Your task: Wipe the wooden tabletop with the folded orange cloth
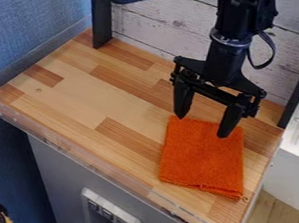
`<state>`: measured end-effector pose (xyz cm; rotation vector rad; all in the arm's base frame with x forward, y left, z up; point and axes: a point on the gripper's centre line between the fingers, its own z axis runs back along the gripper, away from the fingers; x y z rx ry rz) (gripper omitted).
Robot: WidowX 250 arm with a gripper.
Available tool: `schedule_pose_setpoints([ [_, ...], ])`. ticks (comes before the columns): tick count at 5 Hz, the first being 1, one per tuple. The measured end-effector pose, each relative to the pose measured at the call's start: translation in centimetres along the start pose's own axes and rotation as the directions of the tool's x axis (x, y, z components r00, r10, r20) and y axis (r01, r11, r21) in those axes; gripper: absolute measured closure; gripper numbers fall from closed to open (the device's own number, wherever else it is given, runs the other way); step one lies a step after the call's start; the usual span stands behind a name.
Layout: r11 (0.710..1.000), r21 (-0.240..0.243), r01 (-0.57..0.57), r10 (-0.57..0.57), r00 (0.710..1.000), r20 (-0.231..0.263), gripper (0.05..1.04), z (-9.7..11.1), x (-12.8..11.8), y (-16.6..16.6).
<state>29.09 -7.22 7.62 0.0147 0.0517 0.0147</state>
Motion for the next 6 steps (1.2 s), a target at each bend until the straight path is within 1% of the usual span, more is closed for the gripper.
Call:
schedule_pose_setpoints([
  [1, 1.0, -0.004, -0.027, 0.027, 1.0, 0.01, 0.408, -0.7, 0.0, 0.0],
  [2, 0.999, -0.008, -0.044, 0.044, 0.999, 0.02, 0.712, -2.1, 0.0, -0.7],
  [3, 0.996, -0.016, -0.082, 0.083, 0.996, 0.038, 0.927, -3.2, 0.0, -1.0],
  [4, 0.993, -0.024, -0.116, 0.117, 0.992, 0.053, 1.017, -4.2, 0.1, -1.0],
  [5, 0.989, -0.031, -0.143, 0.144, 0.987, 0.065, 1.024, -5.0, 0.3, -1.4],
  [6, 0.986, -0.03, -0.163, 0.165, 0.984, 0.061, 1.024, -6.1, 0.4, -1.6],
])
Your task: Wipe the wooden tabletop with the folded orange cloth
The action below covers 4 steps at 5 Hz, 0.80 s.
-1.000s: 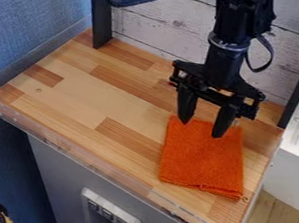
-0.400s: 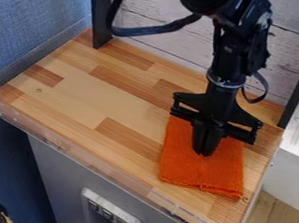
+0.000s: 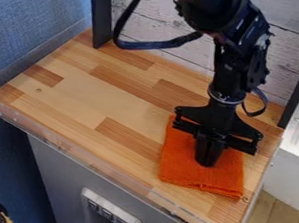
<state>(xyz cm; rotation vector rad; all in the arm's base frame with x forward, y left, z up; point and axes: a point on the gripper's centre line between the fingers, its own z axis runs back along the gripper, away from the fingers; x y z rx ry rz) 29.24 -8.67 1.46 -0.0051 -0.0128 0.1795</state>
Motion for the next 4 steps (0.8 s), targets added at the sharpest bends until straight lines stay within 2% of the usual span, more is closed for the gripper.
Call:
schedule_pose_setpoints([
  [2, 1.0, 0.003, 0.012, -0.012, 1.0, -0.002, 1.024, -0.4, 0.6, 1.0],
  [4, 0.998, 0.004, 0.055, -0.055, 0.998, -0.024, 1.024, -0.4, 2.3, 7.2],
])
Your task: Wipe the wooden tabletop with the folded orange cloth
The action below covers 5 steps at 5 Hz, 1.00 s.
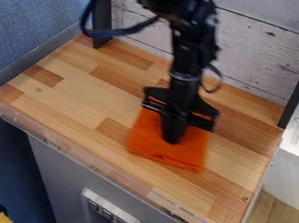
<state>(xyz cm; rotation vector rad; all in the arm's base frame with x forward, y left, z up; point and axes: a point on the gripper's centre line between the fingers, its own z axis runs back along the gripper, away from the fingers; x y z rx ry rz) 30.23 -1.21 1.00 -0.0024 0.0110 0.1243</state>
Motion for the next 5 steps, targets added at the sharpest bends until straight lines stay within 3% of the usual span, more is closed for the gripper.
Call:
schedule_pose_setpoints([
  [2, 0.999, -0.001, 0.053, -0.053, 0.999, -0.001, 1.024, 0.3, 0.6, 6.0],
  [5, 0.993, 0.006, 0.116, -0.116, 0.993, 0.016, 1.025, 0.4, 0.3, 11.6],
])
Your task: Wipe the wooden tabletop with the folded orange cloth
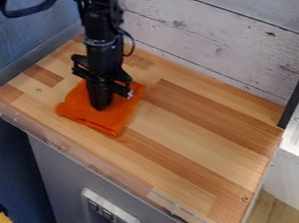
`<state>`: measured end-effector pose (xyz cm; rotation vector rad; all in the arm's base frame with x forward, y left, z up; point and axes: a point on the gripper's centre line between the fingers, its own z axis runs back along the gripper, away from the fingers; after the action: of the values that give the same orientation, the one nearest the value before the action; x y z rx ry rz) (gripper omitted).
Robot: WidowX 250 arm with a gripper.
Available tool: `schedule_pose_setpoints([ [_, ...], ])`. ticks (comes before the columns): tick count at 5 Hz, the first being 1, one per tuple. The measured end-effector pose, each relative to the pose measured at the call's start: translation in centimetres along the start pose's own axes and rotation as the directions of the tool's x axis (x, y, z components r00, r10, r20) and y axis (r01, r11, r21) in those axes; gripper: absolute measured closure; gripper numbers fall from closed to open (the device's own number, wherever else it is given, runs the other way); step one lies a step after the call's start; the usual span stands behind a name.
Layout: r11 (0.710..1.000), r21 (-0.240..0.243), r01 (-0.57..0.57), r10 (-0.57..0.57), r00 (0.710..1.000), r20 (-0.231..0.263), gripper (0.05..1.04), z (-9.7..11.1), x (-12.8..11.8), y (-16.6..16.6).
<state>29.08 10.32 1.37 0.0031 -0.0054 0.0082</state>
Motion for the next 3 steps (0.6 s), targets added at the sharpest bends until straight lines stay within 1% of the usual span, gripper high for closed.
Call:
schedule_pose_setpoints([
  [1, 1.0, 0.005, 0.009, -0.009, 1.0, 0.018, 1.002, -0.1, -0.2, 1.1],
  [2, 1.0, -0.009, 0.019, -0.019, 1.0, -0.01, 0.851, -0.1, -0.8, 1.4],
  [3, 1.0, -0.011, 0.001, -0.001, 1.0, -0.024, 0.6, 1.0, -0.4, 0.5],
])
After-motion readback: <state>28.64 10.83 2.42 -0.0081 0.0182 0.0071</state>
